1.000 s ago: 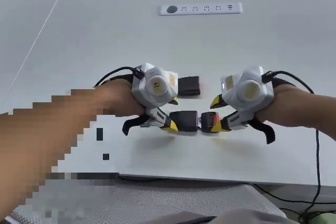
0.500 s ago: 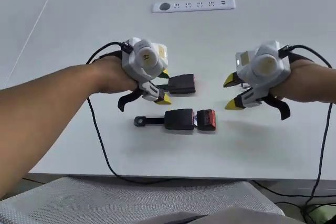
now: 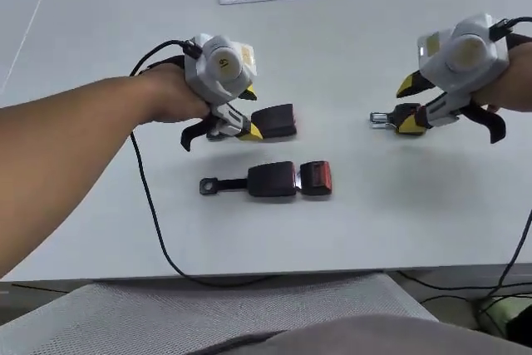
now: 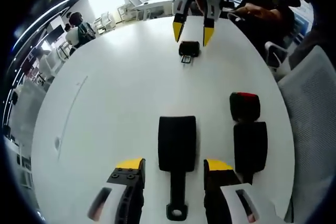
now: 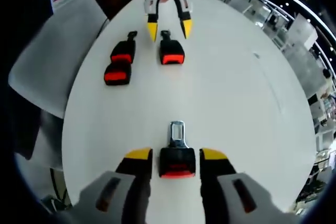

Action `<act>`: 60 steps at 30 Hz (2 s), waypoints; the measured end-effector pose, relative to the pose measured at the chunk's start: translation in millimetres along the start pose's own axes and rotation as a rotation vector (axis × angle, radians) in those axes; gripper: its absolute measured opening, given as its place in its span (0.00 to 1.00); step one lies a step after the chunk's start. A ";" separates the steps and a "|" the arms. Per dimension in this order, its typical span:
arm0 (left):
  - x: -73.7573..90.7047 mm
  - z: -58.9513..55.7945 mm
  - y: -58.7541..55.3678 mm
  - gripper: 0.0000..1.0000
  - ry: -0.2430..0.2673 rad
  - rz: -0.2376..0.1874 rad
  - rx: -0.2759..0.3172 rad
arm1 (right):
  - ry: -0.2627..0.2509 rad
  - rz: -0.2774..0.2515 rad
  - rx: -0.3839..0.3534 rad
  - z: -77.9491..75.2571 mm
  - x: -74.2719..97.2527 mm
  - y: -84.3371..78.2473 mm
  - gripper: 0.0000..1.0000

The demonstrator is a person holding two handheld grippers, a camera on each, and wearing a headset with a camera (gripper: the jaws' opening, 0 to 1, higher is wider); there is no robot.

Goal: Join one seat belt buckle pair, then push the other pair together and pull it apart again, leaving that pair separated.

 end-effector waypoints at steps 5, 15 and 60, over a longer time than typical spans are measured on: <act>-7.9 2.8 -2.4 0.46 -0.018 0.025 -0.015 | 0.020 0.024 -0.023 -6.9 -2.4 -16.1 0.37; -18.0 10.8 -5.0 0.42 -0.055 0.059 -0.024 | 0.091 0.068 -0.001 -11.3 -19.4 -23.9 0.36; -22.5 4.7 -0.5 0.31 -0.142 0.107 -0.081 | 0.098 0.008 0.066 -6.3 -69.2 76.2 0.32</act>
Point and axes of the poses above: the centre of the closed fingertips' face, and the gripper's own axes: x roughly backward along the fingers, z roughly to its left, y roughly out of its top, the point moved 9 cm from there along x, roughly backward along the fingers, and after that the axes turned 1 degree about z, right-handed, at the moved point
